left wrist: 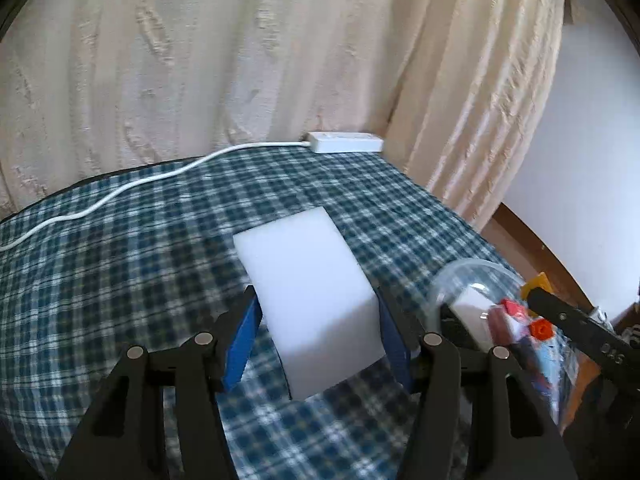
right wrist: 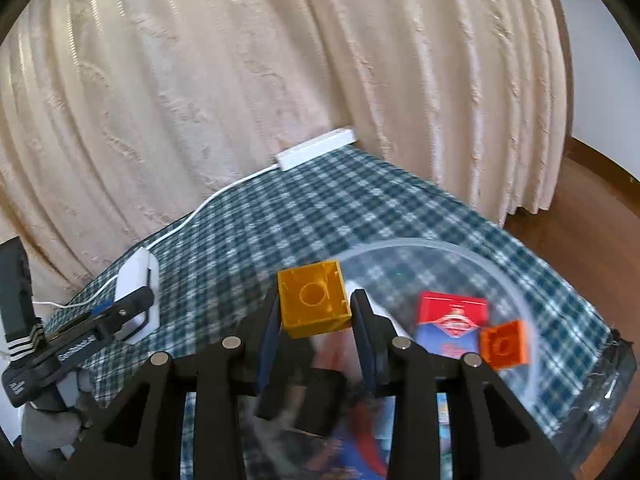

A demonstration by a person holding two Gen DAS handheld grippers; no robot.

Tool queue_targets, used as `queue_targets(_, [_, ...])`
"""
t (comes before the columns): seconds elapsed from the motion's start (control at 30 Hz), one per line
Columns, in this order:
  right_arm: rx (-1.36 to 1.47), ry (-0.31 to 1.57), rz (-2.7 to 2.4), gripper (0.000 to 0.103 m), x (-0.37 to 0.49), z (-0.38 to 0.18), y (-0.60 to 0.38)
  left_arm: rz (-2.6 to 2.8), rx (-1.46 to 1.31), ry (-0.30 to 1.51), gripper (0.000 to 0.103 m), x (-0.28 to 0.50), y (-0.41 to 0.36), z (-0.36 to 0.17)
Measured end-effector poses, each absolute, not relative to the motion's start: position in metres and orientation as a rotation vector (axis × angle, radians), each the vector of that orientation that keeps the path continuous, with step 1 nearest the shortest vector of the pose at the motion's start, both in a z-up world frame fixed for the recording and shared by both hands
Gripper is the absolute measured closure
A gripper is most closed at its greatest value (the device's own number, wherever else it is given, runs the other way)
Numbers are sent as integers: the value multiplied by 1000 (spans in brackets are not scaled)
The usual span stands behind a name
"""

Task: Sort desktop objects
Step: 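Carry the sponge and yellow block over the bowl with both grippers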

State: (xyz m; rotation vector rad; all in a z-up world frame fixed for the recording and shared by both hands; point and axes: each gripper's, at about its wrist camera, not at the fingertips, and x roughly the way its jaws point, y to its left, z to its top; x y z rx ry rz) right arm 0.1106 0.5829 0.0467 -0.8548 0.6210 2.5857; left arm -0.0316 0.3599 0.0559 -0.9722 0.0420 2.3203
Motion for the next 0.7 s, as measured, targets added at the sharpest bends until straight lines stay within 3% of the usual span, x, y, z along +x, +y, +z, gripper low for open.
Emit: queue_targets(0.7, [-900, 650, 2486, 63, 144, 23, 642, 2083, -916, 144, 42, 6, 462, 66])
